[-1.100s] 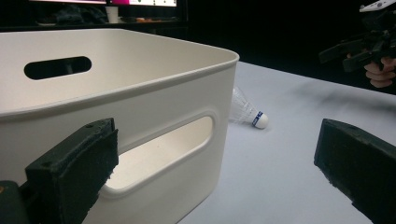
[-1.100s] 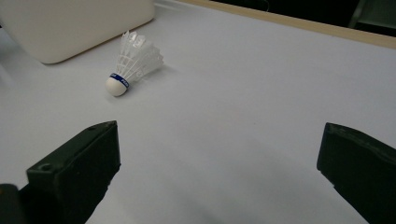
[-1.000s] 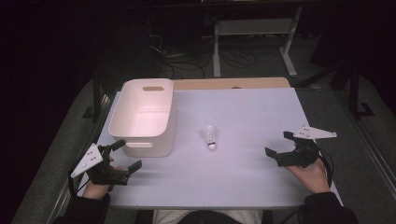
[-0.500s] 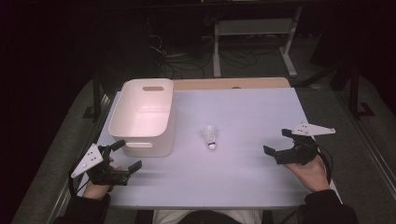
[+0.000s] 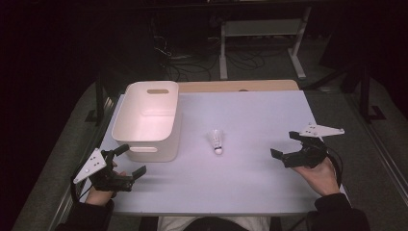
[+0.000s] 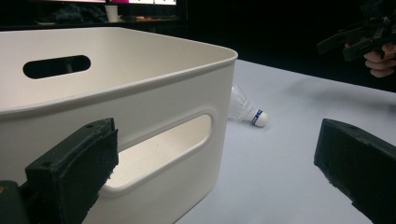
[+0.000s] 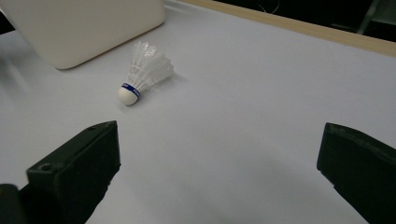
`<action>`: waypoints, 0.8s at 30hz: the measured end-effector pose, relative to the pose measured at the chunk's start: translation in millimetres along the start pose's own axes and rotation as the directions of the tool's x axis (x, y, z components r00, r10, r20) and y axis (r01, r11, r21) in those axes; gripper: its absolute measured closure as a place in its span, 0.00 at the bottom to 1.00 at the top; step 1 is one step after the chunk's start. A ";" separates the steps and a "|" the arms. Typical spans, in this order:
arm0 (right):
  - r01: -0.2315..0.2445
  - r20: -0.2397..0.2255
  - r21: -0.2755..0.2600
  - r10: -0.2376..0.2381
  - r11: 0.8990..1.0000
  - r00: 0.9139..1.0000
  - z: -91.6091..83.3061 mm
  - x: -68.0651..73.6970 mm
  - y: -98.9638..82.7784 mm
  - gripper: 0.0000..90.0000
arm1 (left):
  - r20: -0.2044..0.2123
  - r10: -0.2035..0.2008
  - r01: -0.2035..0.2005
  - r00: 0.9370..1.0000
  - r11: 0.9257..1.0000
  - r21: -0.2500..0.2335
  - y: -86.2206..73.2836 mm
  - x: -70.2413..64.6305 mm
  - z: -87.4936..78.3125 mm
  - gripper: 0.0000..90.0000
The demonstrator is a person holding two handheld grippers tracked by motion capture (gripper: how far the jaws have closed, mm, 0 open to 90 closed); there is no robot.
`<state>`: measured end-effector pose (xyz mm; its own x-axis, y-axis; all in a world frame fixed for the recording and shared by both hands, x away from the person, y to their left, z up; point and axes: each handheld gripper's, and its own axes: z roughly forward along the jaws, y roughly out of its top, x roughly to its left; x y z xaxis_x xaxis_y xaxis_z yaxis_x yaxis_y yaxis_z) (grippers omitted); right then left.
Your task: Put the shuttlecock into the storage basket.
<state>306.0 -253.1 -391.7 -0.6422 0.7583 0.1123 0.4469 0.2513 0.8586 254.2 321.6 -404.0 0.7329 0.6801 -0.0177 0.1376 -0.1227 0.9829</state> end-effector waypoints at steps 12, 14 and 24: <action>0.013 -0.004 0.006 -0.013 1.000 1.000 0.0 -0.8 8.7 0.00 | -0.001 0.005 -0.005 1.000 1.000 0.002 0.0 -0.1 0.2 0.00; 0.009 -0.005 0.005 -0.009 1.000 1.000 0.0 -0.8 9.7 0.00 | -0.002 0.005 -0.005 1.000 1.000 0.003 0.0 0.1 0.0 0.00; 0.020 -0.010 0.010 -0.019 1.000 1.000 0.1 -0.4 14.7 0.00 | -0.003 0.000 0.000 1.000 1.000 -0.002 0.1 -0.1 0.0 0.00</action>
<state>312.9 -249.7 -379.2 -0.6568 0.7474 0.1004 0.4405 0.2721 0.8555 254.2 321.5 -403.9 0.7310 0.6821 -0.0168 0.1360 -0.1216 0.9832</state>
